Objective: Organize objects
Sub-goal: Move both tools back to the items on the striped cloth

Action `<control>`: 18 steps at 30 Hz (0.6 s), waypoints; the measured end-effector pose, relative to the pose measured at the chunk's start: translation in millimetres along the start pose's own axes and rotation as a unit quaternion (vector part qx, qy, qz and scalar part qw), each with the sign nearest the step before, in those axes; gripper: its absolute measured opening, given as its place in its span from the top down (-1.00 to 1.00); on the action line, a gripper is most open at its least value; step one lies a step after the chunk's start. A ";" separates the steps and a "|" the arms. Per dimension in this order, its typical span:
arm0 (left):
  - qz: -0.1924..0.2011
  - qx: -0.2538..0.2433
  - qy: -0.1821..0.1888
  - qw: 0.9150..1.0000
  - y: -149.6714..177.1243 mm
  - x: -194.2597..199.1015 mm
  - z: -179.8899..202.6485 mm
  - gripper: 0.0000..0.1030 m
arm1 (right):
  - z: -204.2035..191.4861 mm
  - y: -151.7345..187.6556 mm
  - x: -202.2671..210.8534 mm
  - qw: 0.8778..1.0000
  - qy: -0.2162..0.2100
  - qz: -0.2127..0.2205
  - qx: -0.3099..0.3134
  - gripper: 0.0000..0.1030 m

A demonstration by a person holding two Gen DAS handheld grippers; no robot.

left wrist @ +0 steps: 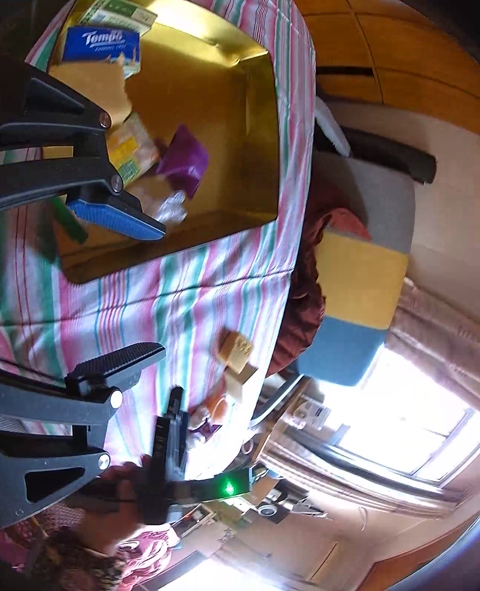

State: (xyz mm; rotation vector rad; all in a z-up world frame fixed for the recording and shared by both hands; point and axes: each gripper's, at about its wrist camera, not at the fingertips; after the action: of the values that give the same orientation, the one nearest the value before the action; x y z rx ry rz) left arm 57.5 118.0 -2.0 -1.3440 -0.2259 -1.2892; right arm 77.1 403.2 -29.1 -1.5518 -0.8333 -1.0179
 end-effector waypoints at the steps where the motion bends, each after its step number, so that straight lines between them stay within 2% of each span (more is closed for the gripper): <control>1: -0.003 -0.001 0.003 1.000 1.2 -1.4 3.0 -0.14 | 14.1 0.8 1.5 1.000 0.009 -0.003 -0.011 -0.40; 6: -0.015 -0.020 0.011 1.000 6.3 -6.6 19.1 -0.14 | 88.3 3.3 14.0 0.995 0.046 0.001 -0.088 -0.40; 12: -0.034 -0.044 0.018 0.998 12.3 -14.4 37.0 -0.14 | 169.7 1.1 33.4 0.978 0.095 0.042 -0.183 -0.40; 15: -0.045 -0.062 0.016 0.997 13.6 -20.0 46.1 -0.14 | 199.6 -2.7 31.4 0.972 0.091 0.045 -0.213 -0.36; 18: -0.055 -0.080 0.013 0.995 15.1 -25.9 56.8 -0.14 | 216.2 -5.1 20.3 0.972 0.079 0.037 -0.219 -0.24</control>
State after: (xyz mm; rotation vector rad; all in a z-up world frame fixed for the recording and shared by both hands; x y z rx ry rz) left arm 89.5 172.7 -12.4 -1.4655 -0.1843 -1.4413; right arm 120.7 615.9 -26.8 -1.8235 -0.4524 -1.3132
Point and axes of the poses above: each gripper's, at about its wrist camera, not at the fingertips, and x roughly against the way its jaws point, z to its right, y to its underside, and after that the axes turned 13 degrees about -z, right-handed
